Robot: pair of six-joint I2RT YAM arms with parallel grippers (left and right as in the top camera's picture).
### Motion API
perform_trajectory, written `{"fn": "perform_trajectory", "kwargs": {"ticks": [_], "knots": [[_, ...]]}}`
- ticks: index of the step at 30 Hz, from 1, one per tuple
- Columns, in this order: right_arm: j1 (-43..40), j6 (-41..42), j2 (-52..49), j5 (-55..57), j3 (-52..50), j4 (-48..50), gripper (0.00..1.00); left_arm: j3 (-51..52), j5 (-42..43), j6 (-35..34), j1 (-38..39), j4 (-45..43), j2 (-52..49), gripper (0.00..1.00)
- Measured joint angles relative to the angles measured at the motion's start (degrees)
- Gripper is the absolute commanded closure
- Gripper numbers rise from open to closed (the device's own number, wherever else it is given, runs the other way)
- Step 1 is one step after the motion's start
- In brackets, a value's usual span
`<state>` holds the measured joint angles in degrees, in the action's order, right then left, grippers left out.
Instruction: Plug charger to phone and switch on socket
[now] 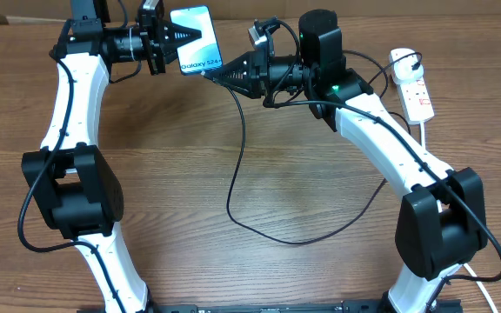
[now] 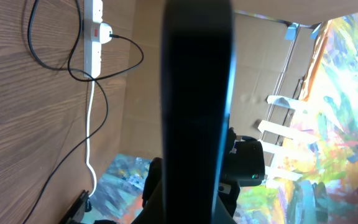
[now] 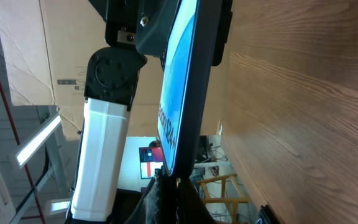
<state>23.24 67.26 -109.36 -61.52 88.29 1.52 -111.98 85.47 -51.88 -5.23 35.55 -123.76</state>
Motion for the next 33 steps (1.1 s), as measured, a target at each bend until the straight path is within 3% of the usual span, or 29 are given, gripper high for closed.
{"fn": "perform_trajectory", "kwargs": {"ticks": [26, 33], "knots": [[2.0, 0.2, 0.0, 4.1, 0.0, -0.2, 0.96, 0.0, -0.1, 1.2, -0.9, -0.9, 0.0, 0.96], [2.4, -2.8, 0.0, 8.0, 0.1, -4.9, 0.96, 0.0, -3.8, 2.6, -1.9, -1.2, 0.0, 0.96]]}}
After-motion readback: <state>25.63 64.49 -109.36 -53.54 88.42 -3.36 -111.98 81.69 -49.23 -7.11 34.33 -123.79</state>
